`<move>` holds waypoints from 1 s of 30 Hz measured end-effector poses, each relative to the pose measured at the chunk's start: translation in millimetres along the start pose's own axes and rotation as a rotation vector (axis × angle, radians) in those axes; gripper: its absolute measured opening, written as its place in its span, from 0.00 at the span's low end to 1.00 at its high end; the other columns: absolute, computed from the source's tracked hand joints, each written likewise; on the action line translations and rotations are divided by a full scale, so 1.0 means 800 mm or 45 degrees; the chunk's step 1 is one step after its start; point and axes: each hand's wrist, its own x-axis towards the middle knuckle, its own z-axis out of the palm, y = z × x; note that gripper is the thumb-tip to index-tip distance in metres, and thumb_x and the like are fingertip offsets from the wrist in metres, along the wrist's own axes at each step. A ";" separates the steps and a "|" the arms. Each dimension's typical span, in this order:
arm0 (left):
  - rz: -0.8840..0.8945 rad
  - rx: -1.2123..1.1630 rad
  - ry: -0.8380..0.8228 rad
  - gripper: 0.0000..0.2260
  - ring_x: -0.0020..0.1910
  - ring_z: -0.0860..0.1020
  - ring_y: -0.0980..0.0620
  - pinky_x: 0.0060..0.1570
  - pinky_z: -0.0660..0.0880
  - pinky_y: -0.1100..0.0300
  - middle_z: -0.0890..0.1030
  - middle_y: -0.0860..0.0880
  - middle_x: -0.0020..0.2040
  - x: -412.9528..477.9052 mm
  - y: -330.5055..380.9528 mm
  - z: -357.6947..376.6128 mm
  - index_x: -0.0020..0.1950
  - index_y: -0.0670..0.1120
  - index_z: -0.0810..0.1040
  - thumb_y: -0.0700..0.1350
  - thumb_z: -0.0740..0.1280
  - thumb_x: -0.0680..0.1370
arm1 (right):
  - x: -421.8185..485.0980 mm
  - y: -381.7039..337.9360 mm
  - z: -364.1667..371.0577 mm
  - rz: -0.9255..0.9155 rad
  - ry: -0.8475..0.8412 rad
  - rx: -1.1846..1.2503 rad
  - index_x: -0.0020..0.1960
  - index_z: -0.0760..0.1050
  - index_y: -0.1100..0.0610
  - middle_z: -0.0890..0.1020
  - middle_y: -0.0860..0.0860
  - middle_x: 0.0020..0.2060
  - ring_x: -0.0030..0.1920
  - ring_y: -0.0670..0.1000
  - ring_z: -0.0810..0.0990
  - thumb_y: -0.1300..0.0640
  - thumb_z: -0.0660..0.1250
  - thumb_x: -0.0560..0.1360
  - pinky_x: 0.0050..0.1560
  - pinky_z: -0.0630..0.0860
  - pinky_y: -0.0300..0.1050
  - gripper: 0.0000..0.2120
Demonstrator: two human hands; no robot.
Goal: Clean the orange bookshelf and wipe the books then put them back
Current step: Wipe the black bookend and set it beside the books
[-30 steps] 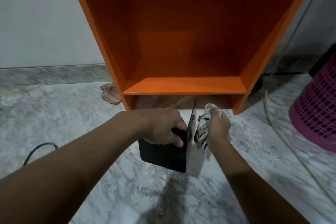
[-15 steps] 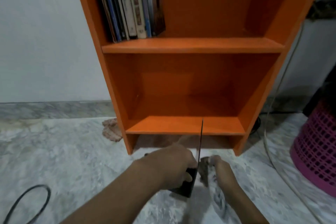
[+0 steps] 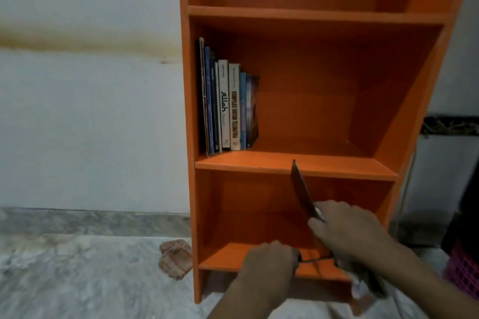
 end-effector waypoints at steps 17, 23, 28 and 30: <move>-0.404 -0.508 0.574 0.16 0.58 0.79 0.51 0.54 0.75 0.59 0.79 0.47 0.64 0.075 -0.082 -0.168 0.66 0.45 0.77 0.49 0.64 0.81 | 0.118 -0.040 -0.161 0.050 0.761 0.198 0.43 0.71 0.49 0.77 0.46 0.34 0.32 0.47 0.75 0.48 0.56 0.80 0.31 0.62 0.41 0.11; -0.674 -0.728 0.875 0.34 0.70 0.67 0.43 0.67 0.71 0.48 0.63 0.42 0.73 0.160 -0.085 -0.152 0.79 0.47 0.55 0.54 0.68 0.78 | 0.219 -0.032 -0.091 -0.025 1.020 0.063 0.59 0.73 0.49 0.72 0.45 0.28 0.24 0.44 0.69 0.50 0.54 0.80 0.28 0.60 0.40 0.13; -0.955 -0.595 1.078 0.43 0.75 0.54 0.39 0.70 0.66 0.45 0.53 0.40 0.74 0.195 -0.070 -0.135 0.78 0.44 0.49 0.56 0.71 0.74 | 0.261 -0.038 -0.054 0.028 0.925 0.067 0.50 0.78 0.56 0.75 0.49 0.32 0.28 0.52 0.73 0.53 0.59 0.78 0.28 0.61 0.41 0.11; -1.017 -0.622 1.100 0.46 0.76 0.53 0.38 0.73 0.62 0.45 0.52 0.39 0.75 0.210 -0.066 -0.132 0.78 0.42 0.48 0.55 0.73 0.72 | 0.267 -0.036 -0.048 0.113 0.821 0.113 0.50 0.78 0.57 0.80 0.53 0.37 0.35 0.58 0.78 0.52 0.59 0.78 0.32 0.65 0.44 0.12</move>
